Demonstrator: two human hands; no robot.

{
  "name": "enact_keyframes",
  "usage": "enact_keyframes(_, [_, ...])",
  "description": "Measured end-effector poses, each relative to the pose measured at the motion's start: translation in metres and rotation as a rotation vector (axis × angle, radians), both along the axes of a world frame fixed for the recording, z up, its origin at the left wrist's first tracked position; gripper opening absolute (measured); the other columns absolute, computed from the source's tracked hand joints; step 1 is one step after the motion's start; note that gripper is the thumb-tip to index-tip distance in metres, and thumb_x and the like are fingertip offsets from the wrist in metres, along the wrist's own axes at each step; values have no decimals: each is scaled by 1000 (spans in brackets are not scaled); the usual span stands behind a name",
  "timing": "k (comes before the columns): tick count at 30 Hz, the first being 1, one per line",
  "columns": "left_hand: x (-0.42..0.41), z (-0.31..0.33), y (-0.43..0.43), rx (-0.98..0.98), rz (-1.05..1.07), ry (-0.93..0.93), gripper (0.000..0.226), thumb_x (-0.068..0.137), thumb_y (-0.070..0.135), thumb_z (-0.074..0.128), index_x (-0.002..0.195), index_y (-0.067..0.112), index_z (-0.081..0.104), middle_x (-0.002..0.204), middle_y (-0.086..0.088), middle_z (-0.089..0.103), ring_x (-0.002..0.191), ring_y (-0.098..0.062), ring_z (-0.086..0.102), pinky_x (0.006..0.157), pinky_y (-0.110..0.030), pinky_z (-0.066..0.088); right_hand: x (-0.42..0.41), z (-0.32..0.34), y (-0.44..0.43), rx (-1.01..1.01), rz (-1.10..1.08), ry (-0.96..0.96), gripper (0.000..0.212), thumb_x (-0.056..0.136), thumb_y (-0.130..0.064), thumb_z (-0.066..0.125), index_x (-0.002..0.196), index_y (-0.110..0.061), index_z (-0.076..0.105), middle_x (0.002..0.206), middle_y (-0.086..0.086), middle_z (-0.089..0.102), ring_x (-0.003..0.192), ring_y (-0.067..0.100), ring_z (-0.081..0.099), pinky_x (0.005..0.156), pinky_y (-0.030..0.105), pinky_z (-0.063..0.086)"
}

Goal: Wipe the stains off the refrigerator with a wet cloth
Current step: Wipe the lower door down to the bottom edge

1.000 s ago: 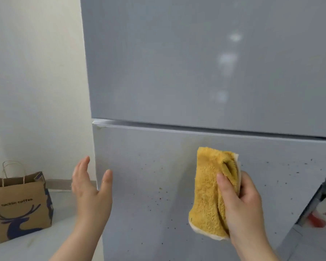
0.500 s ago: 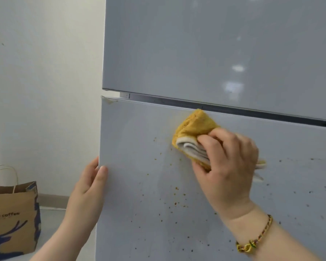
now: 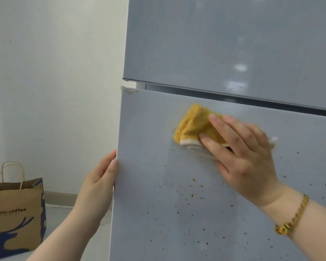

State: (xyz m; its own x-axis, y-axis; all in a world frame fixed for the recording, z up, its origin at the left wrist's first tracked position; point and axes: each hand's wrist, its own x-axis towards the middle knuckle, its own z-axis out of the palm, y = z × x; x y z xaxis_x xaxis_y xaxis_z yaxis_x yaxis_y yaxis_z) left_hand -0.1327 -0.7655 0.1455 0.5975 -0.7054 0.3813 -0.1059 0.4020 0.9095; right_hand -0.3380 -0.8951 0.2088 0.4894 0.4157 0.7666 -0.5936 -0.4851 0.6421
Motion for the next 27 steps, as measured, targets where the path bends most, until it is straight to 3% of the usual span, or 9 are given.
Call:
enact_keyframes(4, [3,-4,-5,-28,33,35,29,94,17,42,86,41,57,66,33,64,61,15,60,60,-11,45,57,22,16,60,82,-173,31,94,-12,40,121,-20,53,127,2,58,116,23,44,89,36,33])
enact_keyframes(7, [6,-5,-6,-55,43,50,25,92,17,46,88,38,59,71,26,67,72,4,62,60,-10,45,94,18,29,109,106,-144,32,90,-21,47,117,-22,63,128,0,59,118,23,41,92,39,31])
enact_keyframes(9, [10,-5,-8,-61,45,40,25,92,16,48,88,37,60,80,23,66,82,-2,60,67,-15,43,101,7,32,110,88,-70,32,91,-20,45,116,-24,64,129,-3,58,120,22,41,94,37,31])
enact_keyframes(12, [16,-6,-8,-45,17,18,26,91,15,49,83,36,61,68,23,69,74,-3,64,68,-16,46,88,-16,29,77,73,120,34,94,-16,40,116,-25,64,129,-5,57,121,20,42,96,35,31])
enact_keyframes(16, [20,-3,-2,-12,-39,-16,26,91,13,50,84,34,63,66,20,70,61,3,65,61,-13,51,46,0,12,-198,-15,563,30,94,-12,42,120,-22,52,131,-4,55,121,22,44,96,37,36])
enact_keyframes(18, [23,-2,-2,-13,-39,-18,27,91,13,50,83,35,63,67,21,70,62,4,65,64,-16,49,32,31,4,-275,-54,609,30,93,-10,44,120,-20,51,132,-3,52,119,24,44,93,39,38])
enact_keyframes(21, [20,-3,-3,-36,-21,-9,25,91,12,50,84,33,62,64,22,69,58,5,64,57,-7,49,32,52,3,-195,-45,336,28,93,-10,47,117,-21,55,127,0,57,115,26,46,89,40,37])
enact_keyframes(24, [16,-5,-4,-41,11,-7,25,91,12,50,83,31,63,63,23,68,57,5,63,57,-7,50,54,16,13,4,38,-24,29,94,-13,40,116,-24,54,126,-1,58,114,25,44,91,37,31])
enact_keyframes(27, [18,-8,-5,-25,86,-41,27,91,13,52,82,36,63,64,24,68,62,0,64,72,-20,52,71,-38,19,54,54,-7,30,93,-15,41,119,-26,51,131,-6,46,118,22,42,99,35,23])
